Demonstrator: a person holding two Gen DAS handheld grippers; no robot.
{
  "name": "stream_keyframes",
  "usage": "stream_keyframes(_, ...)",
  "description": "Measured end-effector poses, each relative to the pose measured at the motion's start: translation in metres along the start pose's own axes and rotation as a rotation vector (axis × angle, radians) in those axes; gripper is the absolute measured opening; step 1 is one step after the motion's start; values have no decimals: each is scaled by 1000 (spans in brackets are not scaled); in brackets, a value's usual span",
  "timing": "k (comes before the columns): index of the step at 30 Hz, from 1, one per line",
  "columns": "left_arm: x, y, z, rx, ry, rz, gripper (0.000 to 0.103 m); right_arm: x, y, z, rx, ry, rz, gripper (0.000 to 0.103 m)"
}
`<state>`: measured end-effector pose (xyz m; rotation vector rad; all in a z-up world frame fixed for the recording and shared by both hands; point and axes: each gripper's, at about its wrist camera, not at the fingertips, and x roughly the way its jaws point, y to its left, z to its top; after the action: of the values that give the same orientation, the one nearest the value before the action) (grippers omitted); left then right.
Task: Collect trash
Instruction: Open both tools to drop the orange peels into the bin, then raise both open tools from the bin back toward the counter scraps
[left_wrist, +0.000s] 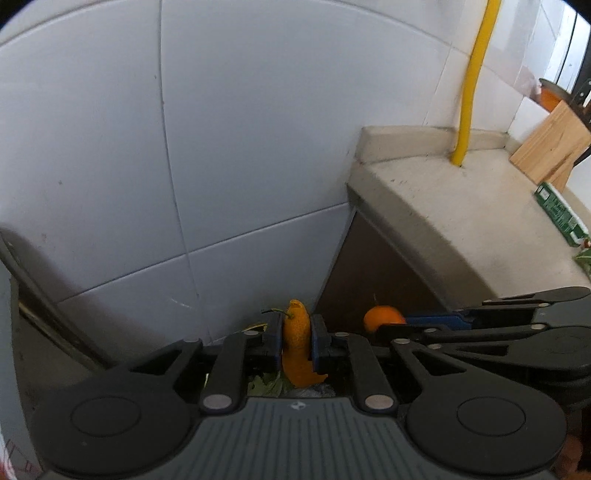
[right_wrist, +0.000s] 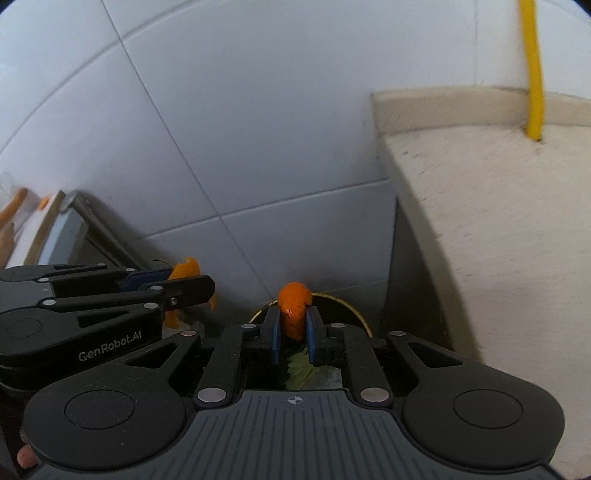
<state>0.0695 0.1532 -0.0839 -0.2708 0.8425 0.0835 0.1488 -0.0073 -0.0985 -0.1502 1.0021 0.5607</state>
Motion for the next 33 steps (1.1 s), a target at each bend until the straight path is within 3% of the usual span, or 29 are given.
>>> stream_keyframes(8,20,10,0,-22,52,5,26,30,0,3,26,43,-21,29)
stream_keyframes(15,22,9,2,-21,45,-3,28,33,-3,1,59,49,-32,30)
stream_keyframes(28,15,9,3,-16,15,-39,29,-13,-7,0,83,-30,-69,37)
stream_keyframes(33,10,5,4,3,-9,-53,29,-38,-14,-2,89,-76,-95,46)
